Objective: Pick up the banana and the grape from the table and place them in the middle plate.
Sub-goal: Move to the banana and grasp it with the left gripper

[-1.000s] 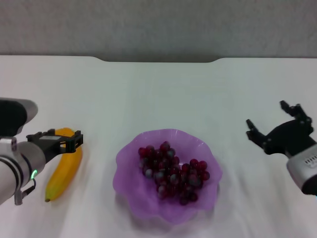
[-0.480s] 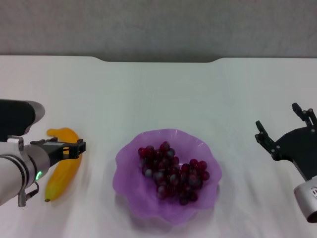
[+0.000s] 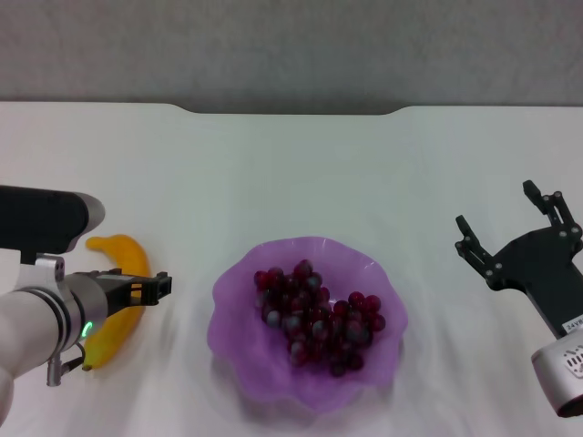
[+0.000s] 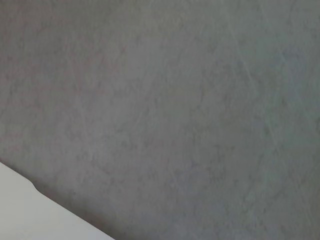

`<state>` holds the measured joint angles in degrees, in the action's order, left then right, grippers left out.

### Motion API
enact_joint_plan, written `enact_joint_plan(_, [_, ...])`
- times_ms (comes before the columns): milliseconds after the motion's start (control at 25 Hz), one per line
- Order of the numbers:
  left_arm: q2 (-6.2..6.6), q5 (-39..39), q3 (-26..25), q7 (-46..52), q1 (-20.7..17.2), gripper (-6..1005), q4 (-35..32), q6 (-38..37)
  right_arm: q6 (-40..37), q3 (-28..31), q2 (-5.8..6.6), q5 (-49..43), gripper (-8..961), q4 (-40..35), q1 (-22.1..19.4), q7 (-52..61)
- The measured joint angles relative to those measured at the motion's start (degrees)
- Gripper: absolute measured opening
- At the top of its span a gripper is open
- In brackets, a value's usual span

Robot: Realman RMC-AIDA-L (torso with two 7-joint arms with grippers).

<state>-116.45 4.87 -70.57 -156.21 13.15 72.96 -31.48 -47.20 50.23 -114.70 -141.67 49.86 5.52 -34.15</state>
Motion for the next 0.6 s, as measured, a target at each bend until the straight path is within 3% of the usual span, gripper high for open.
enact_joint_plan(280, [-0.08,0.05,-0.59,0.40,0.48,673,-2.66,2.86,-5.47,-1.79,0.00,0.05,892,-2.61,1.29,4.67])
enact_joint_plan(600, [-0.11,0.38,-0.74,0.40,1.68,673,-4.95,2.90,-5.78,-2.66,0.05,-0.16,891,-3.18,1.67,7.61])
